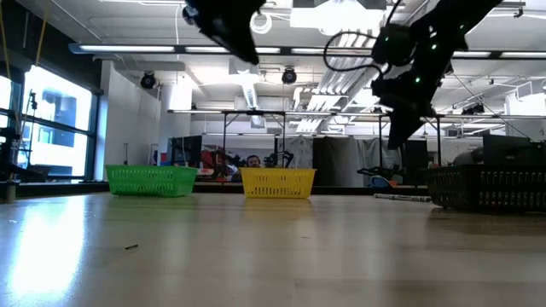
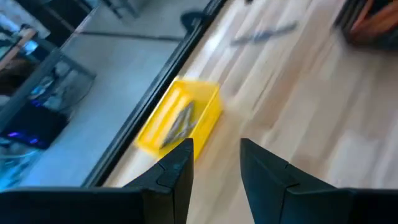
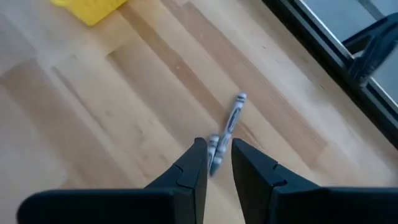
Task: Sort crayons
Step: Put the gray crayon into the yellow bin
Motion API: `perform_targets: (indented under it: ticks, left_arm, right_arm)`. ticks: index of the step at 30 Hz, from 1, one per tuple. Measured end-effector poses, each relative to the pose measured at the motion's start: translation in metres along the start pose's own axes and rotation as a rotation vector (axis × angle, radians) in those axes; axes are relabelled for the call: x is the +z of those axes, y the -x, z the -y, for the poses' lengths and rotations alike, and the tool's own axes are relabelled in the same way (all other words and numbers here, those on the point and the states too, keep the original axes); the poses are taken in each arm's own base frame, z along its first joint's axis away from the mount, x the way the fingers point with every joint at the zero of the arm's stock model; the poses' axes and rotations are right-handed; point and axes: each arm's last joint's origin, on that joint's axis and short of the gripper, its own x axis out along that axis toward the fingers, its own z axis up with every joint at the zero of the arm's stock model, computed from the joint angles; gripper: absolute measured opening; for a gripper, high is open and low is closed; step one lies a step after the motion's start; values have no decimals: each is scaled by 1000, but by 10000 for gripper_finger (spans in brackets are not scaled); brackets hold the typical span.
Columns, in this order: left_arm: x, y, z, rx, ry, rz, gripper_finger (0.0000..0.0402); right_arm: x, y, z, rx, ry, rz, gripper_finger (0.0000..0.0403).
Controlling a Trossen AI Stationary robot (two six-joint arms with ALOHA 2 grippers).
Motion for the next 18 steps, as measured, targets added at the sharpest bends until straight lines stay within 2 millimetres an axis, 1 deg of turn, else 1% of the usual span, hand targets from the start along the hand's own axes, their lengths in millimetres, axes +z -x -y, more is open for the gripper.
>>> perform_targets:
  ticks: [6,9,11,15,18]
  left_arm:
    - [-12,-19,-22,62,-85,-164,115]
    - [-16,-30,-36,114,-65,-227,115]
    - [-17,-37,-43,140,-42,-257,115]
    - [-17,-43,-49,142,-17,-283,115]
    - [-17,-44,-49,143,-12,-281,115]
  right_arm:
    - [9,-30,14,-26,-13,-11,68]
    - [11,-43,20,-34,18,-23,68]
    - [9,-51,23,-22,9,-60,68]
    - [5,-63,28,2,-7,-120,68]
    - [4,-67,30,3,-2,-136,69]
